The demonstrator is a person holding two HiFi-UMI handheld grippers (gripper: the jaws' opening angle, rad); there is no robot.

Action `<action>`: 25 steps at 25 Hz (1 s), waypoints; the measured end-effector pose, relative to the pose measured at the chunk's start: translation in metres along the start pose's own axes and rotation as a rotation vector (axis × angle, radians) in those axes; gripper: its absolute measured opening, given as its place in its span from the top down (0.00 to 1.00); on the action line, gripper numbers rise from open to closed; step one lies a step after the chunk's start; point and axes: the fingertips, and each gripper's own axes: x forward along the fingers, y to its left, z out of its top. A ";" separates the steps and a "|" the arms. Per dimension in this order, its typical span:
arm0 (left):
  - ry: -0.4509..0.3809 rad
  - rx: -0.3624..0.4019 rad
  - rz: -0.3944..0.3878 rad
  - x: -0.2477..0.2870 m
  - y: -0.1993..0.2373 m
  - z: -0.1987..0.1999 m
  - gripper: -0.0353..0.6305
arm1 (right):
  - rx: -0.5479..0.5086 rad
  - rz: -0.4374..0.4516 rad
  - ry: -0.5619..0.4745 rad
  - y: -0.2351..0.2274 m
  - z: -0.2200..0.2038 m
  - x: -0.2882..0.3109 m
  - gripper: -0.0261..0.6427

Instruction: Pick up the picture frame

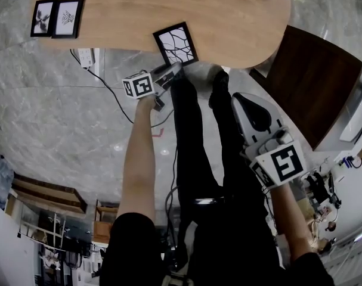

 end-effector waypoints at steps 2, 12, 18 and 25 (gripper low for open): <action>-0.003 -0.010 -0.020 -0.001 -0.007 0.000 0.82 | 0.005 -0.011 -0.008 -0.001 0.003 -0.002 0.94; -0.046 -0.035 -0.057 -0.013 -0.033 0.009 0.83 | -0.004 -0.044 -0.049 -0.001 0.020 -0.022 0.94; -0.036 -0.030 -0.067 -0.020 -0.069 0.014 0.84 | -0.017 -0.062 -0.101 0.003 0.046 -0.049 0.94; -0.077 -0.068 -0.106 -0.024 -0.123 0.023 0.84 | -0.024 -0.113 -0.147 0.004 0.069 -0.092 0.94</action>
